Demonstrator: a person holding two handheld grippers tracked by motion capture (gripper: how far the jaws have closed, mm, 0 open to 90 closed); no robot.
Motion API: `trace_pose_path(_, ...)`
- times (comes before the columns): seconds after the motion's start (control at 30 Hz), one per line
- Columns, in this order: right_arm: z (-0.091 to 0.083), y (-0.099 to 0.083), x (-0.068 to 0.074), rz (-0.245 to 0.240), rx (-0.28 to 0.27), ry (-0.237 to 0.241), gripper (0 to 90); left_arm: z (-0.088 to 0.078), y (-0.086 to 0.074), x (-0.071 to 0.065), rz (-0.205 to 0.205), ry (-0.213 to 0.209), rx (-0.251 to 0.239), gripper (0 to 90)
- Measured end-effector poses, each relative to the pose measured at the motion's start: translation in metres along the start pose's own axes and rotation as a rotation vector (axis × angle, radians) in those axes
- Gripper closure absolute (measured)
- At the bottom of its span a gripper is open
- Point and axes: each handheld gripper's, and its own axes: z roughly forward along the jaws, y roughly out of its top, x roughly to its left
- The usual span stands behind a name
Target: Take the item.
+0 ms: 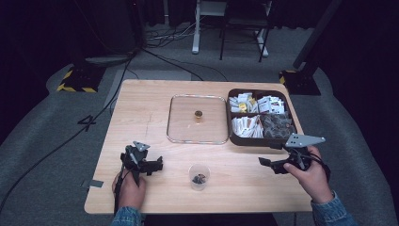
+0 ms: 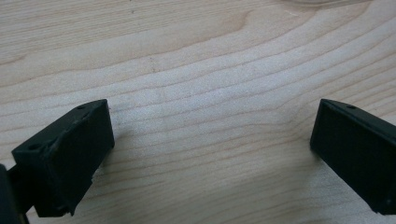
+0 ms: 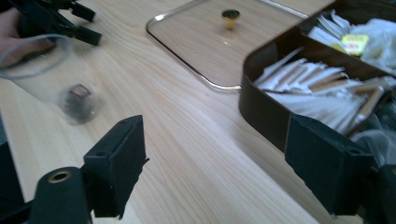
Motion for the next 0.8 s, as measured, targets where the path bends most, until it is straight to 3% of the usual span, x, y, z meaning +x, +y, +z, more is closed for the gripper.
trace_pose_path(0.37, 0.015, -0.034, -0.024, 0.058, 0.061, -0.067, 17.3, 0.000, 0.000, 0.000, 0.000, -0.001, 0.000, 0.0)
trace_pose_path(0.8, 0.029, -0.063, -0.036, 0.088, 0.089, -0.102, 17.2, 0.000, 0.000, 0.000, 0.000, -0.001, 0.000, 0.0)
